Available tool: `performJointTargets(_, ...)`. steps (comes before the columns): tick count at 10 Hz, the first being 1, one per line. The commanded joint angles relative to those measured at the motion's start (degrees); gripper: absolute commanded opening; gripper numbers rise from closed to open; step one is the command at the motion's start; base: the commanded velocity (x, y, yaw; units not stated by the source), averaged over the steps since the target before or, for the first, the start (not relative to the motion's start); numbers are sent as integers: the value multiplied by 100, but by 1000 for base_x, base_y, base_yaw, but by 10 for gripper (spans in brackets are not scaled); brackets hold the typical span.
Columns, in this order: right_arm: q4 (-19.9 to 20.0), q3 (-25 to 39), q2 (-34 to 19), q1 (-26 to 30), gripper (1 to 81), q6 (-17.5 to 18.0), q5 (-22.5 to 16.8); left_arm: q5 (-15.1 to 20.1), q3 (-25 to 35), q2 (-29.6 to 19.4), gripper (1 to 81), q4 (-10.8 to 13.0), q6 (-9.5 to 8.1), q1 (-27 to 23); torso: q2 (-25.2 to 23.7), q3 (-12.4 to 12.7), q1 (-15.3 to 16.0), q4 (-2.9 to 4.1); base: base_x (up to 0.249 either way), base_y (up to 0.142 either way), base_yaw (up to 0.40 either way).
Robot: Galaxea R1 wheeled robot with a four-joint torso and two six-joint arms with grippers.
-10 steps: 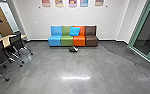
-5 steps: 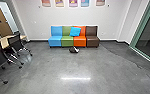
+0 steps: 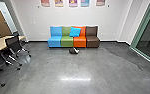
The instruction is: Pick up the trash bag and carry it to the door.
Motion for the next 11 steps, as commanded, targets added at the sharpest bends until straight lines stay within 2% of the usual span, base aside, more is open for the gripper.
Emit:
performJointTargets(1, -72, 17, -47, 58, 811, -5, -354, 366, -6, -26, 811, -39, 8, -97, 0, 0, 0, 0, 125, 0, 0)
performJointTargets(11, -98, 34, -30, 58, 811, -5, -327, 357, -6, -9, 811, -30, 8, -97, 0, 0, 2, 0, 138, 0, 0)
